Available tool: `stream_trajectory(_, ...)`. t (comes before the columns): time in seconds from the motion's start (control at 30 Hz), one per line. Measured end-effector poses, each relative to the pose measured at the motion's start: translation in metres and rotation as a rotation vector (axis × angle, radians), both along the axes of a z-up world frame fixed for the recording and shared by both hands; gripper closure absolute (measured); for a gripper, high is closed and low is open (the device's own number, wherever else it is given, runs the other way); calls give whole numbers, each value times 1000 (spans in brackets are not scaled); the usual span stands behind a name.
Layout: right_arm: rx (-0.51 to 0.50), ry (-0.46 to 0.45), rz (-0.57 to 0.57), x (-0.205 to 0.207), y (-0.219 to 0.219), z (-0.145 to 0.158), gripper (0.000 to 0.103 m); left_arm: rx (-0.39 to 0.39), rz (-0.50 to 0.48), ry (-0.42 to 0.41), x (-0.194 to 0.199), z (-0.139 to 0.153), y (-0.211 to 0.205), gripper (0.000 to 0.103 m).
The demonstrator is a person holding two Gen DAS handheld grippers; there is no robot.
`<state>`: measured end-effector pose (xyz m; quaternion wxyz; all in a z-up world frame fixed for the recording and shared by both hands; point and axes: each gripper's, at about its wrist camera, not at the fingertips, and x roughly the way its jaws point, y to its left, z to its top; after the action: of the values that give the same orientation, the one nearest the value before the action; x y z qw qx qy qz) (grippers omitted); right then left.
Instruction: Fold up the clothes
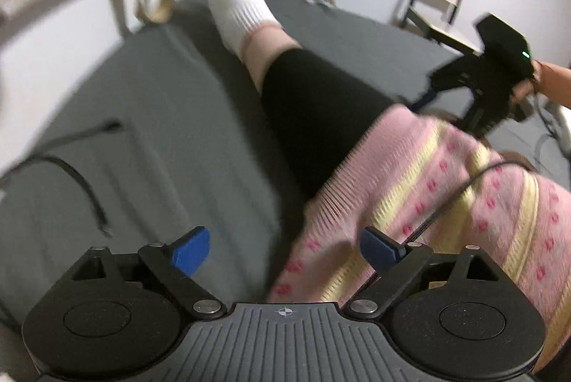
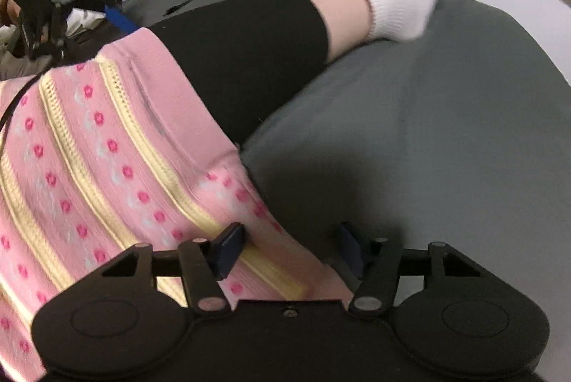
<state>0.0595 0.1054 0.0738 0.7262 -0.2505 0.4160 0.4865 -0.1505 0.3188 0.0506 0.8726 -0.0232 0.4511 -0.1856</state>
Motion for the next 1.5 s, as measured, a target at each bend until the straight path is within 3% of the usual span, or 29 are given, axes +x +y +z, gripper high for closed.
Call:
stream_trajectory(0.03, 7, 1, 16, -6, 1, 0, 59, -9, 5, 16, 1, -5, -2, 11)
stream_trajectory(0.07, 16, 10, 35, -14, 2, 1, 87, -16, 14, 29, 1, -8, -4, 11)
stream_trajectory(0.1, 17, 24, 53, -23, 2, 2, 95, -21, 26, 40, 1, -12, -5, 11)
stream_trajectory(0.2, -43, -140, 85, -66, -5, 8, 95, -25, 64, 12, 0, -12, -10, 11)
stream_trajectory(0.33, -126, -473, -66, -129, -40, 34, 96, -52, 70, -70, -6, 5, -12, 11)
stream_trajectory(0.47, -177, -829, -248, -211, -90, 75, 96, -86, 11, -184, -22, 43, -27, 11)
stream_trajectory(0.6, -312, -1140, -378, -305, -119, 102, 96, -143, -121, -339, -47, 89, -58, 11)
stream_trajectory(0.8, -467, -1298, -722, -409, -172, 130, 96, -175, -352, -524, -81, 150, -119, 11)
stream_trajectory(0.9, -503, -1270, -848, -455, -196, 135, 96, -200, -444, -547, -98, 165, -141, 7)
stream_trajectory(1.0, -434, -1165, -840, -499, -208, 129, 96, -219, -537, -554, -111, 171, -162, 0)
stream_trajectory(1.17, -224, -955, -840, -522, -207, 132, 95, -71, -662, -585, -109, 165, -211, 0)
stream_trajectory(1.43, 101, -610, -816, -558, -205, 138, 95, 168, -672, -371, -26, 151, -272, 1)
stream_trajectory(1.5, 157, -545, -809, -566, -207, 138, 95, 194, -694, -275, -9, 139, -278, 1)
